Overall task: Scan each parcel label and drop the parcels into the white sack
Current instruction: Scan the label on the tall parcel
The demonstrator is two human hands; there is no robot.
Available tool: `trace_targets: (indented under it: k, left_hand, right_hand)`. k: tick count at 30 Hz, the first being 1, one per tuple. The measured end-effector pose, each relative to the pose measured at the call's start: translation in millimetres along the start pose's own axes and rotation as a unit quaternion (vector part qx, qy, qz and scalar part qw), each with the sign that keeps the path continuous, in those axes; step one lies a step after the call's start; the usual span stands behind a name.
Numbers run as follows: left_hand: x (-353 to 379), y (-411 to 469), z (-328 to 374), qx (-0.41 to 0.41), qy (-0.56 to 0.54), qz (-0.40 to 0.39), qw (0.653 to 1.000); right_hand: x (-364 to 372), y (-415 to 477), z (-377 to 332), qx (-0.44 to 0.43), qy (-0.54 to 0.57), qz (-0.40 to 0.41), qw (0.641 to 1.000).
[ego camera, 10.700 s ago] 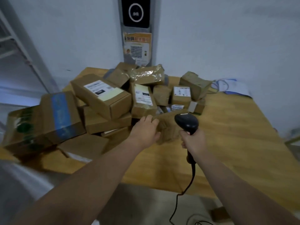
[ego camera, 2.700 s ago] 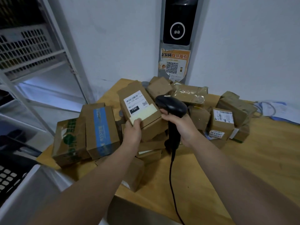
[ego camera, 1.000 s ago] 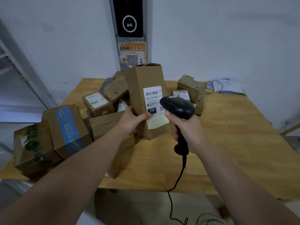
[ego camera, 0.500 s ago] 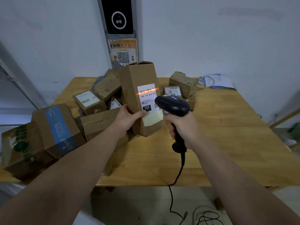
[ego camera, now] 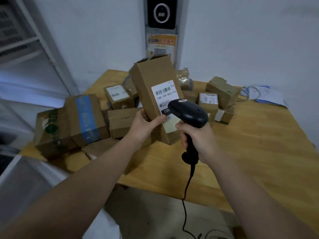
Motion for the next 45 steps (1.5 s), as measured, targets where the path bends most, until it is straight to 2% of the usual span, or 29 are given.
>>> trace_targets:
  k: [6, 9, 14, 19, 22, 25, 28, 32, 33, 35, 38, 40, 41, 44, 45]
  left_hand:
    - [-92, -54, -32, -0.006, -0.033, 0.162, 0.986]
    - [-149, -95, -57, -0.012, -0.046, 0.233, 0.971]
    - [-248, -167, -103, -0.021, -0.016, 0.285, 0.958]
    - [-320, -222, -169, -0.083, 0.079, 0.273, 0.955]
    - [-347, -254, -225, -0.155, 0.139, 0.252, 0.945]
    - [-363, -271, -282, -0.247, 0.235, 0.219, 0.914]
    - [-366, -268, -329, -0.353, 0.321, 0.175, 0.861]
    - [-362, -234, -383, -0.424, 0.325, 0.17, 0.828]
    - [-359, -223, -398, -0.431, 0.319, 0.167, 0.828]
    - [-352, -202, -429, -0.43, 0.25, 0.18, 0.849]
    - [-335, -173, -467, -0.407, 0.148, 0.18, 0.883]
    - [-323, -153, -484, -0.374, 0.184, 0.158, 0.895]
    - [-318, -144, -492, -0.364, 0.225, 0.136, 0.893]
    - [-311, -120, -508, -0.372, 0.326, 0.1, 0.863]
    - [-314, -113, -516, -0.39, 0.336, 0.098, 0.852]
  right_hand:
    - [86, 1, 26, -0.002, 0.034, -0.147, 0.989]
    - [138, -10, 47, 0.008, 0.036, -0.191, 0.981]
    - [226, -45, 85, 0.047, 0.026, -0.233, 0.971]
    - [292, -74, 127, 0.115, -0.02, -0.209, 0.971]
    - [319, -90, 163, 0.154, -0.056, -0.203, 0.965]
    - [335, -103, 204, 0.19, -0.111, -0.207, 0.953]
    - [344, -106, 247, 0.212, -0.171, -0.206, 0.94]
    - [340, -91, 291, 0.091, -0.325, -0.142, 0.931]
    - [337, -85, 306, 0.1, -0.353, -0.137, 0.92]
    - [334, -76, 333, 0.14, -0.343, -0.165, 0.914]
    - [332, -67, 371, 0.109, -0.347, -0.239, 0.9]
    - [326, -63, 383, 0.058, -0.43, -0.227, 0.872]
    - [324, -62, 381, 0.003, -0.483, -0.204, 0.852]
    - [311, -58, 371, -0.17, -0.596, -0.161, 0.768]
    - [306, -56, 366, -0.202, -0.616, -0.161, 0.744]
Point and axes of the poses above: each hand's wrist, its own y-axis towards the middle knuckle, its own x-axis out of the palm, z = x × y, the point moved 5 cm from there along y, towards the middle knuckle, and after that the axes turned 1 degree about -x, right-handed, at the moved point
